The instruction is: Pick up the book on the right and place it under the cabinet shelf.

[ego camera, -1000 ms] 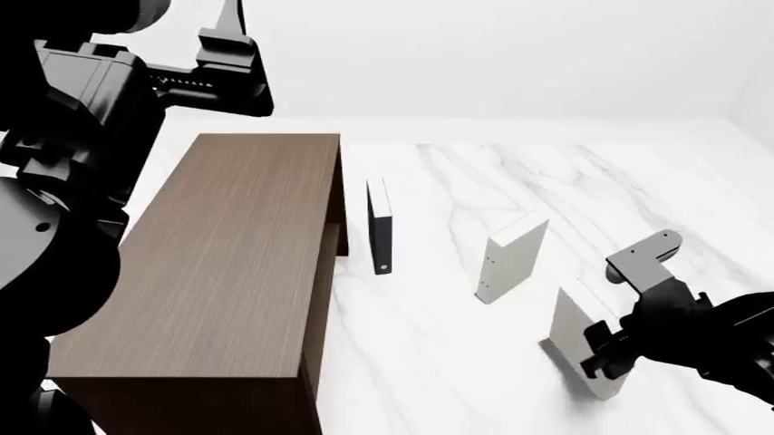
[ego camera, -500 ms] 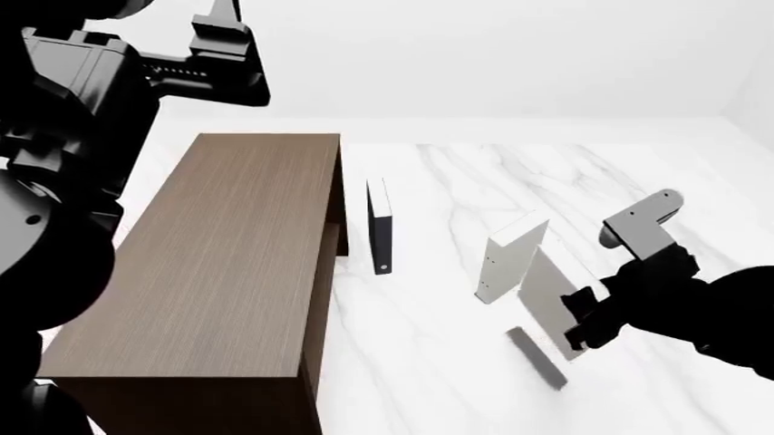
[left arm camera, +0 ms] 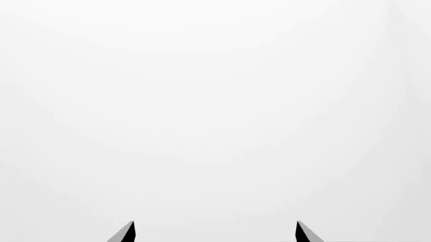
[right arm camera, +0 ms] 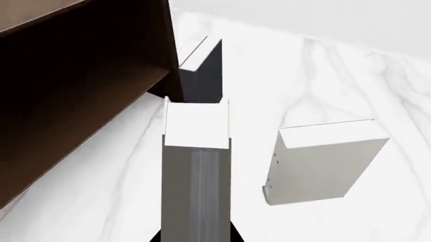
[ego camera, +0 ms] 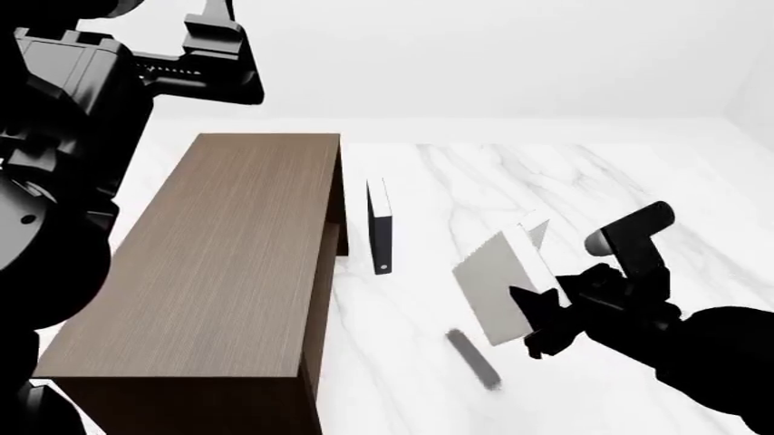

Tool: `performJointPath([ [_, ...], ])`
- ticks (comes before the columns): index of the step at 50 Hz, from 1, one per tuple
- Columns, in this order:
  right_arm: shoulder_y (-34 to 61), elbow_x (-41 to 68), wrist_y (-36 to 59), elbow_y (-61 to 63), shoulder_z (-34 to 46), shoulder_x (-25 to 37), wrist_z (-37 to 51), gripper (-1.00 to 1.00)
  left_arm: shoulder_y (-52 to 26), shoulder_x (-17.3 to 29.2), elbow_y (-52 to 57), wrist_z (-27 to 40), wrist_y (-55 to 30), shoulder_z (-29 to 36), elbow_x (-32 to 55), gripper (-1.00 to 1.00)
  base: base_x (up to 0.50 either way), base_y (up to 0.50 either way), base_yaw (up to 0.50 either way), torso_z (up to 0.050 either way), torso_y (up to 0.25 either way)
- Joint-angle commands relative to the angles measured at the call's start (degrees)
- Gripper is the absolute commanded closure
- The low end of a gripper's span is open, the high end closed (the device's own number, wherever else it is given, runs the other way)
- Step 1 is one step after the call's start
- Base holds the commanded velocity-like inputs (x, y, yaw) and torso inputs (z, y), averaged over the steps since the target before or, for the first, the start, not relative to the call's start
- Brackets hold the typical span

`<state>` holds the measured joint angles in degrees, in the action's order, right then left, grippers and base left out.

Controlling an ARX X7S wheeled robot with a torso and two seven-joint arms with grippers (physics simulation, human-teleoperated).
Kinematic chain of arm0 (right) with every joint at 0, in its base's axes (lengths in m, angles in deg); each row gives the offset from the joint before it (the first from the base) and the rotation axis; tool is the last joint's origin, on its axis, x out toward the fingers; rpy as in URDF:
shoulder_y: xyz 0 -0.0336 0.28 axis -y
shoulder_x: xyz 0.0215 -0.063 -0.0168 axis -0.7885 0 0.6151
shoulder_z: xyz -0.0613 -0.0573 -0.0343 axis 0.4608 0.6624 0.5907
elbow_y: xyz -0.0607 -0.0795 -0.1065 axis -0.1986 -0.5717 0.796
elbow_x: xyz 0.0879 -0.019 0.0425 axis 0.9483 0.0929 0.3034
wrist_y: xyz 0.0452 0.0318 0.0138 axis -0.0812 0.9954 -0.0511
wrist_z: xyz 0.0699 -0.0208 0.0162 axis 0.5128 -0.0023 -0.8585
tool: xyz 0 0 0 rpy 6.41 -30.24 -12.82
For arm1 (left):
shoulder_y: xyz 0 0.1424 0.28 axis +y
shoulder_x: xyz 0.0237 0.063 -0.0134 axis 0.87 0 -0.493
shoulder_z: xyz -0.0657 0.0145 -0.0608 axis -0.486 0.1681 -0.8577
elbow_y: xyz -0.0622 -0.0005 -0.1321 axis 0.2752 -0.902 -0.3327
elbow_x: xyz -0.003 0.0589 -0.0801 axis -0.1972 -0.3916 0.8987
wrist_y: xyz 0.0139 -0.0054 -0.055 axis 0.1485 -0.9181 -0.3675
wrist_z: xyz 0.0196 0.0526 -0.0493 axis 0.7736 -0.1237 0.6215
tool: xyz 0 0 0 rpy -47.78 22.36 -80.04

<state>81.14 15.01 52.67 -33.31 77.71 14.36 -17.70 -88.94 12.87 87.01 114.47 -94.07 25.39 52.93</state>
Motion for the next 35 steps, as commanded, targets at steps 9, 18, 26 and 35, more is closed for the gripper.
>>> performJointPath([
  [9,-11.9,5.6,-14.2,9.0,-7.1,-0.8,0.8,1.0,1.0,0.4,-0.3,0.2,1.5,0.5,-0.3,-1.0,0.0,0.0,0.0,0.0,0.001],
  [18,-17.6,4.9,-20.2,8.9,-7.3,-4.9,-0.5,1.0,0.8,0.7,-0.3,0.4,1.6,0.5,-0.1,-1.0,0.0,0.0,0.0,0.0,0.001],
  [26,-21.8,4.2,-24.7,6.0,-6.8,-9.8,-2.6,1.0,1.1,1.0,-0.3,0.6,2.2,0.5,-0.3,-1.0,0.0,0.0,0.0,0.0,0.001],
  [35,-25.1,4.2,-28.7,0.9,-6.6,-14.9,-5.1,1.0,1.5,1.3,-0.5,0.5,2.9,0.8,-0.5,-1.0,0.0,0.0,0.0,0.0,0.001],
])
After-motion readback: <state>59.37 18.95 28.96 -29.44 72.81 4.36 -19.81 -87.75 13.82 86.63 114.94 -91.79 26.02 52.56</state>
